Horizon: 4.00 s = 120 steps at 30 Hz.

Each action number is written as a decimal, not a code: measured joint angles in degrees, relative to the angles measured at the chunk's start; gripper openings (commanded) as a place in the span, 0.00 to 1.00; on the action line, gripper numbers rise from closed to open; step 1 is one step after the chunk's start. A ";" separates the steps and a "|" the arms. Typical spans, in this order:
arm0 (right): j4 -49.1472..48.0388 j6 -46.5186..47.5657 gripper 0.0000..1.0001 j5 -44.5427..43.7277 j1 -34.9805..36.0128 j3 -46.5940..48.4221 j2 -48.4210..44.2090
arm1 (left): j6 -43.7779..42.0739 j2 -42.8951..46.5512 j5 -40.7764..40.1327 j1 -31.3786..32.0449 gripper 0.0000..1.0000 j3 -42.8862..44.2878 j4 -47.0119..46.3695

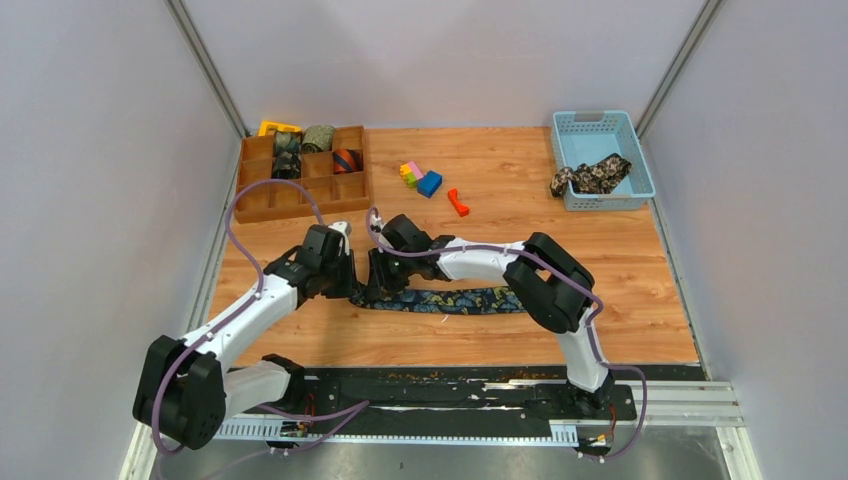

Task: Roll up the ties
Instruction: Roll the tie at the center of the board.

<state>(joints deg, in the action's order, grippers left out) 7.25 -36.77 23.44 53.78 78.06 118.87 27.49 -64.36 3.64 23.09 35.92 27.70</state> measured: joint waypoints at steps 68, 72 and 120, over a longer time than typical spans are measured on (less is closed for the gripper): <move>6.67 6.93 0.38 -7.91 -16.85 -26.29 -38.62 | 3.58 -34.86 -35.76 28.70 0.55 24.00 16.46; 6.69 6.93 0.38 -7.91 -16.85 -26.40 -38.64 | 3.48 -34.10 -32.72 28.74 0.58 23.85 14.99; 6.67 5.18 0.29 -6.08 -2.71 -6.58 -15.30 | 1.38 6.93 -4.63 -0.13 0.63 -4.33 -0.50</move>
<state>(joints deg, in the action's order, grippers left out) 13.91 -31.59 17.37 51.07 71.48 103.57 28.86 -57.43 -0.99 22.96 31.59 27.20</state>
